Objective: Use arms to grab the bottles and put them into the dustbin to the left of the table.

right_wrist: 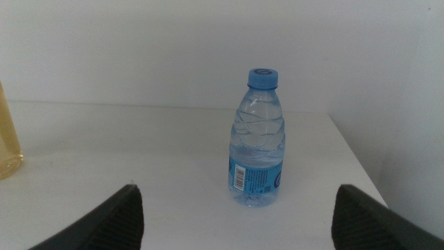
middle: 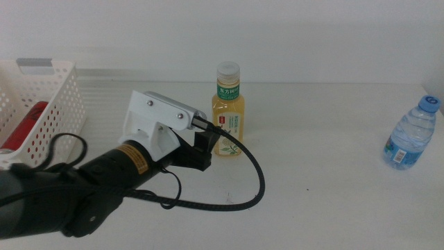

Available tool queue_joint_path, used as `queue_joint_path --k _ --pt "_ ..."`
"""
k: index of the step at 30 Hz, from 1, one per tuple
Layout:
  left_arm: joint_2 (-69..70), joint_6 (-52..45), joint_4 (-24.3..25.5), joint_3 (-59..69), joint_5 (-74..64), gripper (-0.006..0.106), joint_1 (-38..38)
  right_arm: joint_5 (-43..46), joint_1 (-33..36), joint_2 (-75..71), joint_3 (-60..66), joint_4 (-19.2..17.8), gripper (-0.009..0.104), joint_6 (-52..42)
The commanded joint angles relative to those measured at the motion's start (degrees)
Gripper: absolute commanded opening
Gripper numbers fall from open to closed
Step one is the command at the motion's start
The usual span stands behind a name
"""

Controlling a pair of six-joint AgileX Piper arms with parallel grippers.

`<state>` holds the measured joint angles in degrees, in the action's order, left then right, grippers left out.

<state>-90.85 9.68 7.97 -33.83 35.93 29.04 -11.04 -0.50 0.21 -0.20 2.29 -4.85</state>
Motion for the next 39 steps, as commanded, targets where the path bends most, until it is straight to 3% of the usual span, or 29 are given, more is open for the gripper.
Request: queue_joint_path --k 1,15,39 --pt "-2.1 0.8 0.1 -1.1 3.0 0.094 0.2 0.7 -0.3 -0.2 0.2 -0.5 0.079 -0.1" --pt "-16.1 4.6 2.0 -11.1 6.0 0.094 0.2 0.7 -0.3 -0.2 0.2 -0.5 0.079 -0.1" --pt "-25.0 8.3 4.6 -21.7 4.5 0.094 0.2 0.7 -0.3 -0.2 0.2 -0.5 0.079 -0.1"
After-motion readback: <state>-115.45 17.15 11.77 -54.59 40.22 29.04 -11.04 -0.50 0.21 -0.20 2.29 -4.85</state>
